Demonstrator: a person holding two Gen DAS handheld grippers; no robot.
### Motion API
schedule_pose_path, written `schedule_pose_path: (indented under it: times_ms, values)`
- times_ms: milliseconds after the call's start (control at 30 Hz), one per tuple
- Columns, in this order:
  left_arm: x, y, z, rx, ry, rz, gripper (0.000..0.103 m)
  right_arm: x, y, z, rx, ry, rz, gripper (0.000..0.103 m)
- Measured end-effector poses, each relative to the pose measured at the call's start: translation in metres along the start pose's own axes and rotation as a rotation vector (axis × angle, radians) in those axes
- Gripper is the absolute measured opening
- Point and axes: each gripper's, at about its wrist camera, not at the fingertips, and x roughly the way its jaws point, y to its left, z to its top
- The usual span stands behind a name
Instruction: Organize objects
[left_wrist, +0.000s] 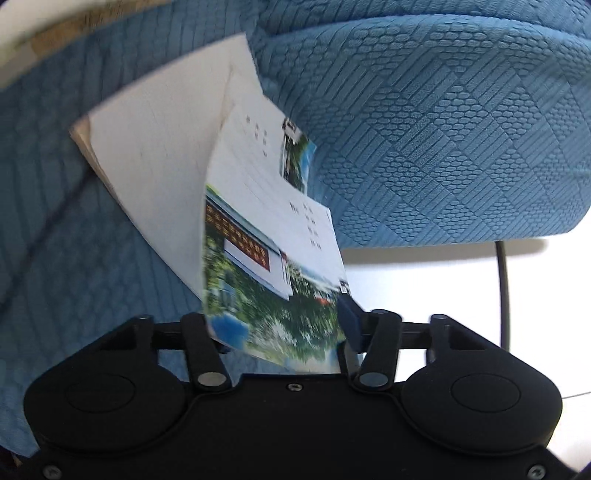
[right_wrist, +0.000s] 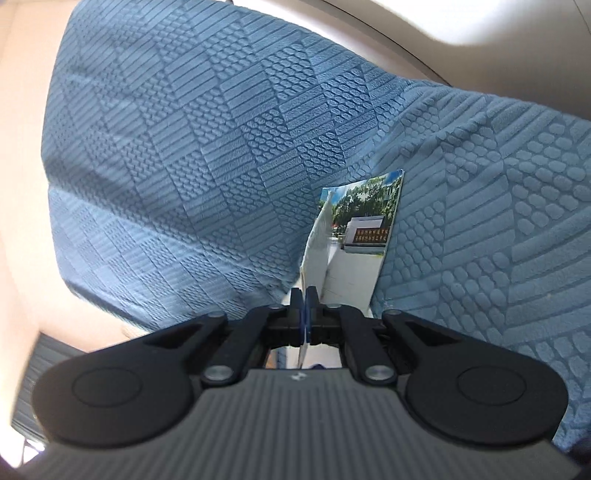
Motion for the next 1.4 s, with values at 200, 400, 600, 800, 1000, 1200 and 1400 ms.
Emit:
schedule_pose_path:
  times_ms: [200,400,600,800,1000,1200,1400]
  values:
    - [-0.018,-0.015,-0.001,0.123,-0.034,0.102,0.015,-0.006,0.026,-0.012,-0.159,-0.004,-0.092,0.004]
    - [-0.036,-0.039,-0.002,0.229,-0.036,0.143,0.009,-0.016,0.048,-0.018,-0.238,-0.012,-0.133,0.004]
    - [-0.066,-0.062,-0.004,0.287,-0.031,0.14,0.009,-0.029,0.079,-0.025,-0.29,-0.035,-0.126,0.004]
    - [-0.098,-0.095,-0.002,0.331,-0.067,0.116,0.009,-0.042,0.112,-0.031,-0.311,-0.067,-0.112,0.004]
    - [-0.135,-0.123,0.003,0.36,-0.091,0.072,0.009,-0.051,0.148,-0.03,-0.309,-0.089,-0.059,0.004]
    - [-0.173,-0.152,0.017,0.403,-0.128,0.029,0.009,-0.055,0.183,-0.038,-0.318,-0.104,-0.021,0.005]
    - [-0.209,-0.167,0.034,0.425,-0.159,0.013,0.009,-0.051,0.213,-0.053,-0.346,-0.099,0.02,0.005]
